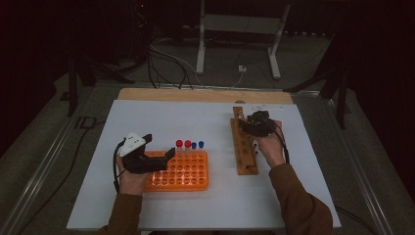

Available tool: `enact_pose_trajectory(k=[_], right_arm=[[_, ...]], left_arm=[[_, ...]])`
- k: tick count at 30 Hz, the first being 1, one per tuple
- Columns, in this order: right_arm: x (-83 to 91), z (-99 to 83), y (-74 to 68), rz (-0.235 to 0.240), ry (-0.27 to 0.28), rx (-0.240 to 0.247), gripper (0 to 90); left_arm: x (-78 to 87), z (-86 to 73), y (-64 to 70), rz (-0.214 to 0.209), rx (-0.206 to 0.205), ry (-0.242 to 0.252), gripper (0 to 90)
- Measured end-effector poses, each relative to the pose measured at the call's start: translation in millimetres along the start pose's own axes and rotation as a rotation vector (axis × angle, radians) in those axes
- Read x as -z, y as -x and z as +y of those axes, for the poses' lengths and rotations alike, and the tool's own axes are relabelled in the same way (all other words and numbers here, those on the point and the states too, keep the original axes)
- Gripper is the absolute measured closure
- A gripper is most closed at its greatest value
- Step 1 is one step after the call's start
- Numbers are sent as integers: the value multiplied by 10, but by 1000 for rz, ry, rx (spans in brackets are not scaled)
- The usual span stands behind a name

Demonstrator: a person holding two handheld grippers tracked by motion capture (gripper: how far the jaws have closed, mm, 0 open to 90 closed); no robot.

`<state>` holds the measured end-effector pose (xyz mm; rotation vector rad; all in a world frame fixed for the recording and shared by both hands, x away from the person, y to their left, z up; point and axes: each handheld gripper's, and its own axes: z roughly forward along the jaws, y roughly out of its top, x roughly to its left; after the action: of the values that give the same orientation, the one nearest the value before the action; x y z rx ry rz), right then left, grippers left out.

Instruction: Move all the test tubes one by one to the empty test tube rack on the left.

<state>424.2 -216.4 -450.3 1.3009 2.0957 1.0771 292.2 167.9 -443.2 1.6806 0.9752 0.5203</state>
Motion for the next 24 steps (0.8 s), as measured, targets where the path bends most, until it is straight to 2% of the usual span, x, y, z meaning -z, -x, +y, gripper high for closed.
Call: enact_pose_trajectory(k=[5, 12, 18, 24], right_arm=[[-26, 10, -39, -6, 13, 40, 670], [-71, 24, -45, -4, 8, 42, 751], [-64, 23, -61, -7, 14, 61, 763], [34, 65, -56, -2, 52, 53, 763]], left_arm=[[2, -16, -17, -5, 4, -1, 7], [0, -28, -33, -9, 21, -2, 7], [-19, -39, -38, -10, 30, -22, 7], [-26, -41, -37, -13, 30, -29, 7]])
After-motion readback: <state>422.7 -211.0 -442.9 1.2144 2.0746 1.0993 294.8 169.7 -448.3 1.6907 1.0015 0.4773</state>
